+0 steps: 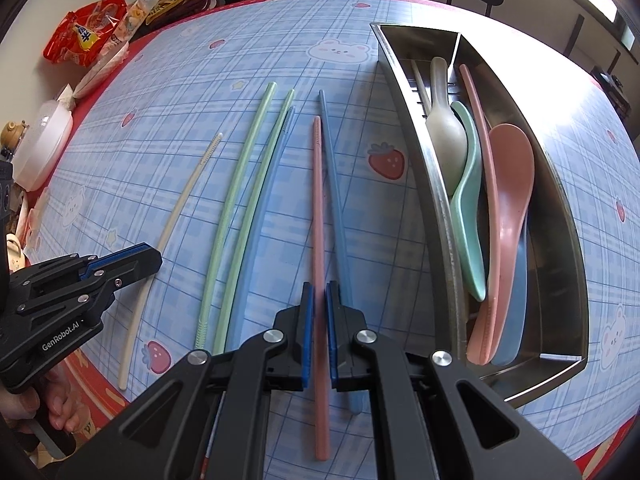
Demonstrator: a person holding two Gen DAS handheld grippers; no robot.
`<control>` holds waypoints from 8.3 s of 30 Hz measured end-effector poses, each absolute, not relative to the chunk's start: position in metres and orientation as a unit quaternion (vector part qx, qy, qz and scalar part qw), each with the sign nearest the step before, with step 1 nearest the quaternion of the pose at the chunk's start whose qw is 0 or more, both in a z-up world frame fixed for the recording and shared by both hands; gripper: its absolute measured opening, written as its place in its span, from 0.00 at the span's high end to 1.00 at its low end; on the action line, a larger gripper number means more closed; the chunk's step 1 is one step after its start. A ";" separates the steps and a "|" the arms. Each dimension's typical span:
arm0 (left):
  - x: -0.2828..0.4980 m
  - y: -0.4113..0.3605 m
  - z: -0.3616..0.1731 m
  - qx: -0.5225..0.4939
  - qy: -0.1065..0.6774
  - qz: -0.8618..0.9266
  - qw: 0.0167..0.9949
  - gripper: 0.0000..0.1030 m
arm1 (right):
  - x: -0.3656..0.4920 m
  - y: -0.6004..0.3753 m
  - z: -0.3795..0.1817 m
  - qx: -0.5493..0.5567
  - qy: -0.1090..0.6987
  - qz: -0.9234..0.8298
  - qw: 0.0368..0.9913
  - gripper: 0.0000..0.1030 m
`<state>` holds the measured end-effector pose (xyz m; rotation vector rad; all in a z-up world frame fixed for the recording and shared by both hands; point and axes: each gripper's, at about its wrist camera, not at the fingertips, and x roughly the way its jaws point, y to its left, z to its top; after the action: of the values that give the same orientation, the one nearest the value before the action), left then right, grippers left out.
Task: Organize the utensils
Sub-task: 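Grasp the beige chopstick with the left gripper while the right gripper grasps a pink chopstick, then lift the beige chopstick with the left gripper while the right gripper lifts the pink chopstick, then lower both chopsticks into the steel tray and open both grippers, then grasp a green chopstick with the left gripper while the right gripper grasps a blue chopstick, then lift the green chopstick with the left gripper while the right gripper lifts the blue chopstick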
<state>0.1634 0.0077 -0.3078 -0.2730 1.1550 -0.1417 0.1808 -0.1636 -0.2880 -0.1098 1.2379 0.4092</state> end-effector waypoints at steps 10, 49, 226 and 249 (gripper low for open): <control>0.160 -0.013 -0.304 -0.075 0.523 -0.032 0.848 0.89 | 0.172 -0.159 -0.289 -0.070 0.563 0.190 0.802 0.93; 0.119 0.039 -0.286 -0.230 0.517 -0.060 0.823 0.90 | 0.152 -0.176 -0.275 0.012 0.567 0.235 0.789 0.94; 0.133 0.010 -0.239 -0.178 0.498 -0.029 0.848 0.90 | 0.167 -0.189 -0.232 -0.010 0.534 0.232 0.813 0.94; 0.160 -0.035 -0.293 -0.050 0.584 -0.001 0.810 0.89 | 0.156 -0.224 -0.244 0.003 0.550 0.230 0.803 0.94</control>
<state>0.1596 -0.0346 -0.2932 -0.1079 1.2491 -0.0028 0.1559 -0.2241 -0.2436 0.0071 1.1780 0.4927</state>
